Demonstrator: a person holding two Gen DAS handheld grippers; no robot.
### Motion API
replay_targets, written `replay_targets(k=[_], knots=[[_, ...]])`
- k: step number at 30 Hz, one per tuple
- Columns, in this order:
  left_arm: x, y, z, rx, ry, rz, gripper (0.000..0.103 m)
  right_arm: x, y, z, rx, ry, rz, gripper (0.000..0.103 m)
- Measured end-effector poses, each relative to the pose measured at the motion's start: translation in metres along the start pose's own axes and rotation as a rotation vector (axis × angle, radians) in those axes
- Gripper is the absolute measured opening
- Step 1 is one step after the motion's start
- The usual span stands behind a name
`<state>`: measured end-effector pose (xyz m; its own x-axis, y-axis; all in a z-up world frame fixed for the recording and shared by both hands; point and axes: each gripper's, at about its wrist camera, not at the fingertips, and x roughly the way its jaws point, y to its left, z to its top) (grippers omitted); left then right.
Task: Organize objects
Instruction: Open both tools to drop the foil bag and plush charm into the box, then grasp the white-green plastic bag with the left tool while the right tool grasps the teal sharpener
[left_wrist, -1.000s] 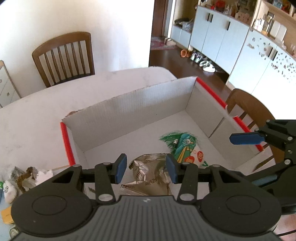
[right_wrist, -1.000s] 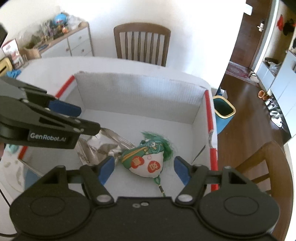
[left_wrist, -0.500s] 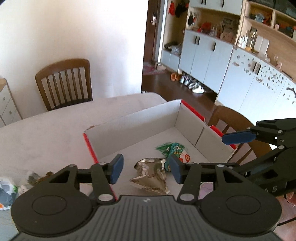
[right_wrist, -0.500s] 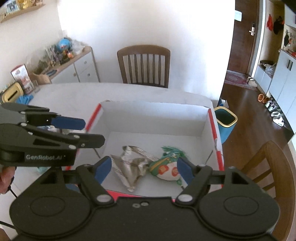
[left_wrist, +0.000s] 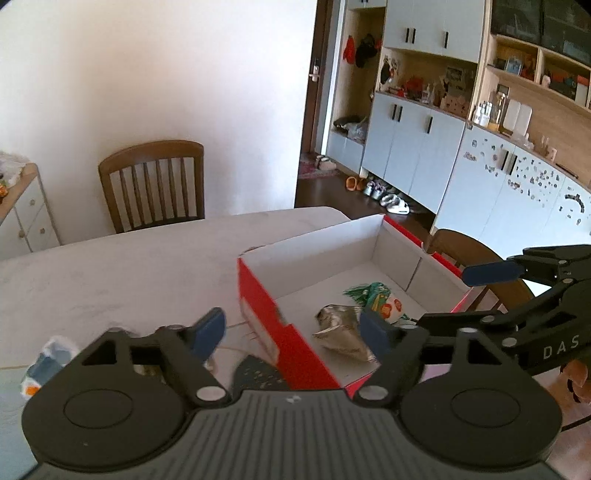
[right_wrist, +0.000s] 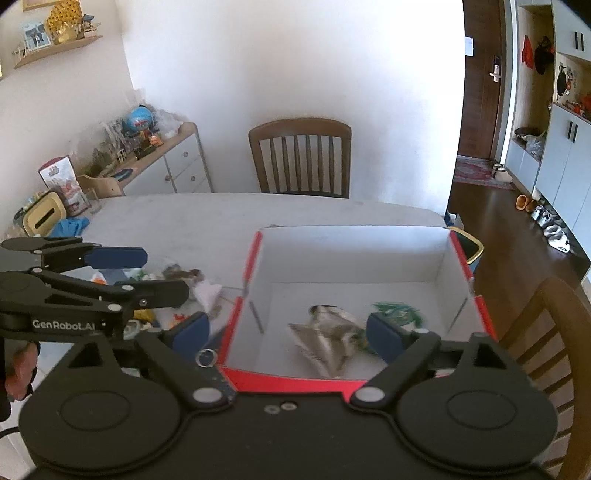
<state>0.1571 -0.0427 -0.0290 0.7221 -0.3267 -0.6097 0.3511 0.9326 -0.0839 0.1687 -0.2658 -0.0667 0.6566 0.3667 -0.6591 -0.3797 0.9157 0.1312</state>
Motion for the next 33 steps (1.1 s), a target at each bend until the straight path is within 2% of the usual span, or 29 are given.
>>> replay_targets(k=[7, 13, 15, 20, 33], knots=[[-0.027, 0.033, -0.022, -0.027, -0.022, 0.006, 0.085, 0.002, 0.040, -0.011, 0.025, -0.008, -0.010, 0.101], [-0.044, 0.069, -0.039, -0.067, -0.030, 0.002, 0.094, 0.006, 0.068, -0.019, 0.046, -0.003, -0.018, 0.102], [-0.049, 0.079, -0.045, -0.065, -0.031, 0.012, 0.100, 0.008, 0.076, -0.021, 0.046, -0.001, -0.023, 0.102], [-0.057, 0.111, -0.060, -0.088, -0.057, 0.008, 0.102, 0.015, 0.098, -0.023, 0.046, 0.007, -0.028, 0.102], [-0.054, 0.208, -0.070, -0.105, -0.079, 0.141, 0.102, 0.054, 0.151, -0.036, 0.018, 0.074, -0.017, 0.102]])
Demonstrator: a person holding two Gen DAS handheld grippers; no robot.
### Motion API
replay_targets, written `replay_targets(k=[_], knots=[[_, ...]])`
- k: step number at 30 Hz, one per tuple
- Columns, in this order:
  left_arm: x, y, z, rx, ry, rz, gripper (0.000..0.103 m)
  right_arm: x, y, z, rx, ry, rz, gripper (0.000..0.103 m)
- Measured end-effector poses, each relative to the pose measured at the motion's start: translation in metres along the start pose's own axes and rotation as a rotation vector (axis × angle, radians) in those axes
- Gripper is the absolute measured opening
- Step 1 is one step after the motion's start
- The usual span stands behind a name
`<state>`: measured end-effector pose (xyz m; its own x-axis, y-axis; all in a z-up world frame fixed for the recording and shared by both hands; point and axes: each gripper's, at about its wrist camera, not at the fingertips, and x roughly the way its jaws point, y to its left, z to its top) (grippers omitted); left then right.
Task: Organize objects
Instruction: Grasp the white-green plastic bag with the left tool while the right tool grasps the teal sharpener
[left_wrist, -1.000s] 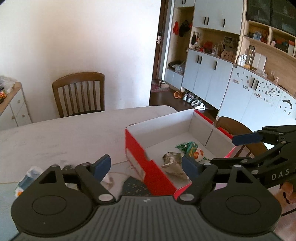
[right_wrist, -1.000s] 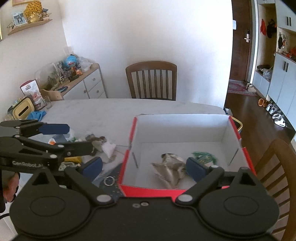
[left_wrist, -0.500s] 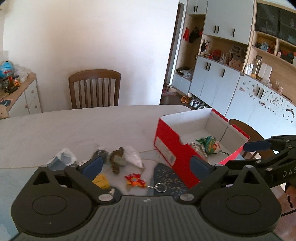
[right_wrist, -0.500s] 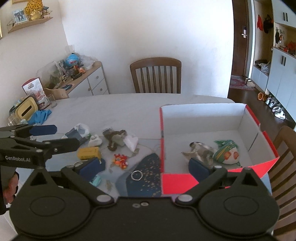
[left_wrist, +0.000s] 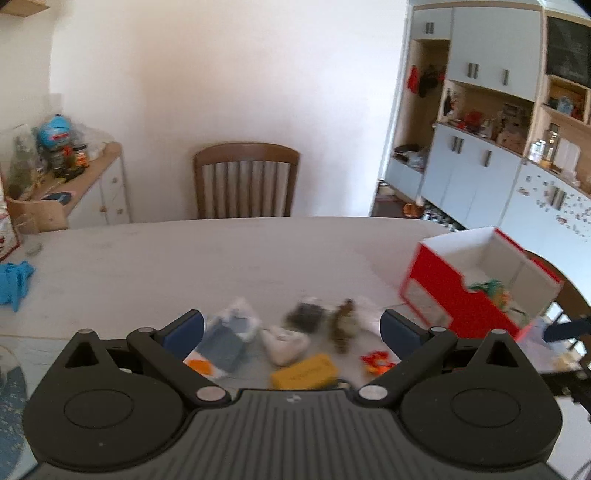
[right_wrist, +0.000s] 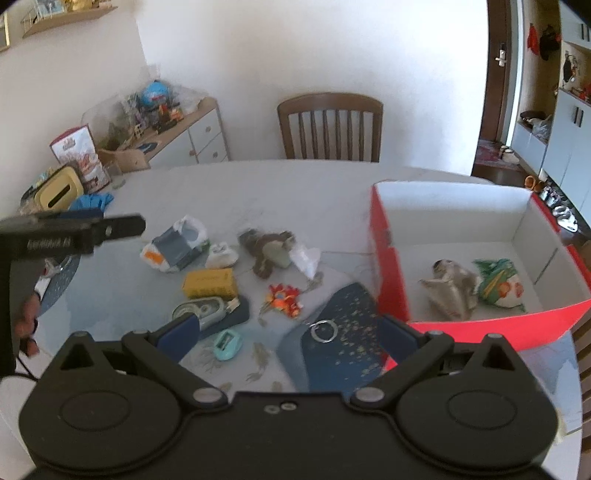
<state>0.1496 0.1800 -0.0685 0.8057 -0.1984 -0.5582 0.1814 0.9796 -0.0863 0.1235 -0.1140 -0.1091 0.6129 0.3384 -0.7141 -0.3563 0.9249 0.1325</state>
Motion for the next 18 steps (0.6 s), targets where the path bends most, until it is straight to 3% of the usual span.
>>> replay_targets(k=[18], knots=[[0.101, 0.060, -0.024, 0.069, 0.118, 0.023, 0.102, 0.090, 0.054, -0.024, -0.103, 0.114, 0.013, 0.100]])
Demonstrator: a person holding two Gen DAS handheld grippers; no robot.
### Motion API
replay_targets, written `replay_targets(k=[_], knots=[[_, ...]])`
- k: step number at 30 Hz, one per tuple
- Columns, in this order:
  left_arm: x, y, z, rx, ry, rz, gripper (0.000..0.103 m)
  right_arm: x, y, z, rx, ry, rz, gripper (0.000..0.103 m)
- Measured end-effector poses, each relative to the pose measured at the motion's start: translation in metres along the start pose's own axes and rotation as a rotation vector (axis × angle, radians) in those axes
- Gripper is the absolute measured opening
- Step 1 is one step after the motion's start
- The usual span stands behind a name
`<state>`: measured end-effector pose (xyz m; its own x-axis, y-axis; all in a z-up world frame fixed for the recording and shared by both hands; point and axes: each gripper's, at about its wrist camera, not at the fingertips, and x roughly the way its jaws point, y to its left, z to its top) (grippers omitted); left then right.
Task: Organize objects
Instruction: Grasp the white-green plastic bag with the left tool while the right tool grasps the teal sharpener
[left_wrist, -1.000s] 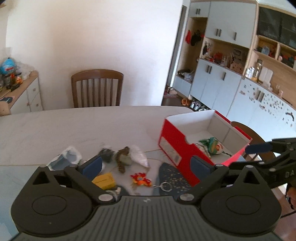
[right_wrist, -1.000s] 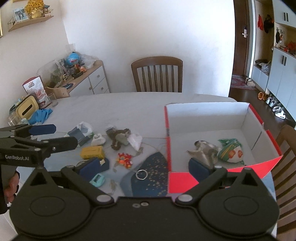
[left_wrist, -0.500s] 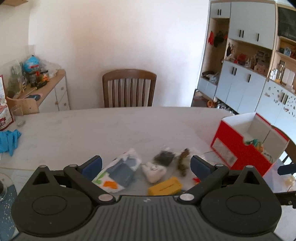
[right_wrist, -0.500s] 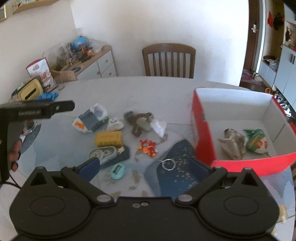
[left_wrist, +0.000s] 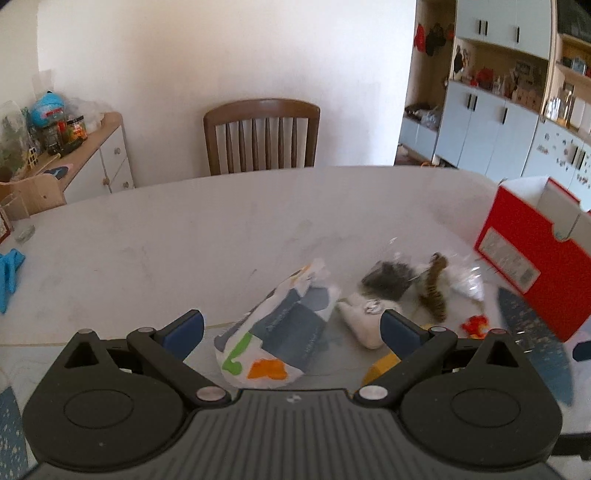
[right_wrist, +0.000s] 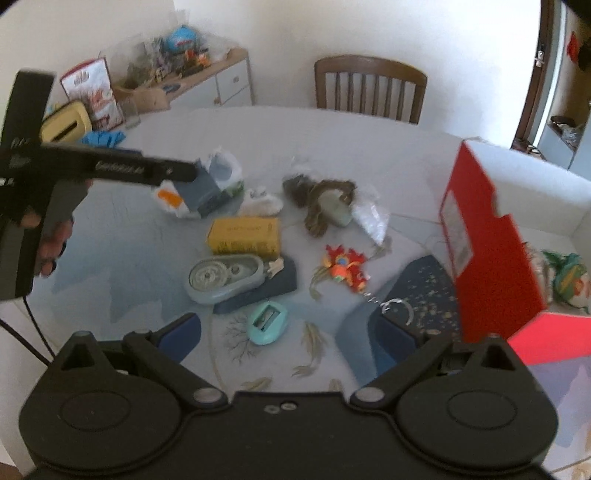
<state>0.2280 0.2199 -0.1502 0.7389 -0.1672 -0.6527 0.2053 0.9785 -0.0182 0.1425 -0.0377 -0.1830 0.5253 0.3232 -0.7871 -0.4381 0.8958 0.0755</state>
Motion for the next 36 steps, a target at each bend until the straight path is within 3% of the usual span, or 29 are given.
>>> replay_targets(k=[6, 15, 18, 21, 23, 24, 36], knots=[[0.028, 0.003, -0.008, 0.091, 0.036, -0.006, 0.102, 0.030, 0.003, -0.003, 0.001, 0.055, -0.011, 0.094], [0.046, 0.006, -0.018, 0.107, 0.050, 0.003, 0.098, 0.055, 0.006, -0.003, 0.004, 0.084, -0.022, 0.081], [0.048, 0.004, -0.019, 0.117, 0.051, -0.003, 0.086, 0.058, 0.008, -0.001, -0.005, 0.085, -0.022, 0.077], [0.048, 0.004, -0.022, 0.129, 0.042, 0.009, 0.082, 0.061, 0.010, 0.000, -0.010, 0.083, -0.024, 0.075], [0.049, 0.005, -0.022, 0.129, 0.043, 0.006, 0.067, 0.062, 0.013, 0.001, -0.020, 0.078, -0.033, 0.073], [0.049, 0.005, -0.023, 0.131, 0.043, 0.011, 0.065, 0.063, 0.014, 0.001, -0.023, 0.075, -0.032, 0.071], [0.040, 0.002, -0.018, 0.120, 0.056, 0.055, 0.039, 0.059, 0.009, 0.002, 0.012, 0.064, -0.045, 0.033]])
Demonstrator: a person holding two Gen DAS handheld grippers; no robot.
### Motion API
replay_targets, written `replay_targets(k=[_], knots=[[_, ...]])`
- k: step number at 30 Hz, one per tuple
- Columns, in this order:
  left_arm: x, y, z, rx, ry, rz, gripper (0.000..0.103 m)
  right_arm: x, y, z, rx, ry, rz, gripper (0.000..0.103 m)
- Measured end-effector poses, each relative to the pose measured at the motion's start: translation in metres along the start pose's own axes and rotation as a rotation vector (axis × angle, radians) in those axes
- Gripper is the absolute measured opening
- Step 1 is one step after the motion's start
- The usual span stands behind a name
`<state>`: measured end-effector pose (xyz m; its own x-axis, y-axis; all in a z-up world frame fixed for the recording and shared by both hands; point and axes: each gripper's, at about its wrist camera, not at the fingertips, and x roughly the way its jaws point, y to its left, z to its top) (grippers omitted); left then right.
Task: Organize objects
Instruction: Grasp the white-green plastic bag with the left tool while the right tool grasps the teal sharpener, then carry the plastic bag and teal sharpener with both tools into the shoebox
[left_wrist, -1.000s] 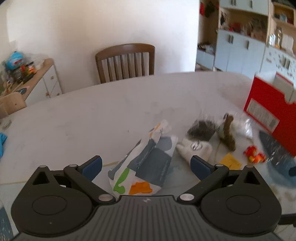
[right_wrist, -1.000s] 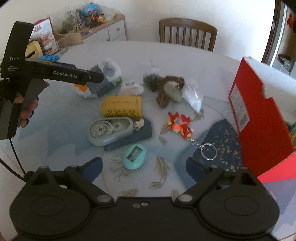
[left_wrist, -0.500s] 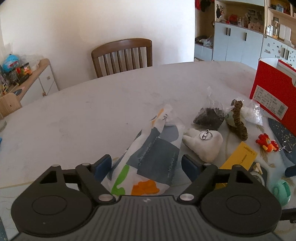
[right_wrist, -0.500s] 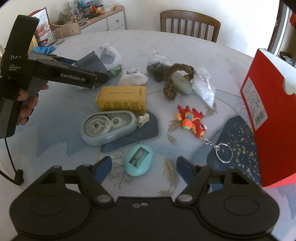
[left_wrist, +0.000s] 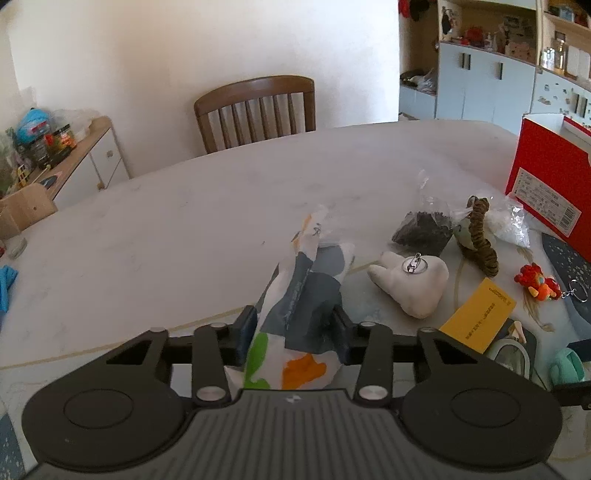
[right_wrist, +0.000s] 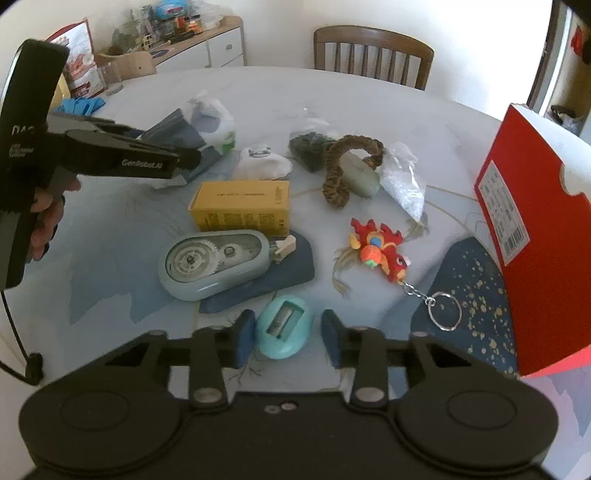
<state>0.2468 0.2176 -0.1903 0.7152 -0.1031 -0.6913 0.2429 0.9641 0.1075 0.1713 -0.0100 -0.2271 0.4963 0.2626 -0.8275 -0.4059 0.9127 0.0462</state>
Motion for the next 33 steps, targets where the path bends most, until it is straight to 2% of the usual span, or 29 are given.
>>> replay_targets(k=[3, 14, 23, 33], knots=[[-0.006, -0.001, 0.001, -0.018, 0.007, 0.006, 0.034, -0.002, -0.003, -0.001, 0.019, 0.000, 0.007, 0.032], [-0.050, -0.004, 0.006, -0.120, 0.037, 0.021, 0.033, -0.035, -0.014, -0.002, 0.069, -0.036, 0.057, 0.032], [-0.102, -0.036, 0.023, -0.198, 0.022, -0.051, 0.033, -0.084, -0.028, 0.006, 0.080, -0.105, 0.087, 0.032], [-0.153, -0.098, 0.045, -0.231, -0.016, -0.192, 0.033, -0.142, -0.064, 0.006, 0.102, -0.177, 0.084, 0.032]])
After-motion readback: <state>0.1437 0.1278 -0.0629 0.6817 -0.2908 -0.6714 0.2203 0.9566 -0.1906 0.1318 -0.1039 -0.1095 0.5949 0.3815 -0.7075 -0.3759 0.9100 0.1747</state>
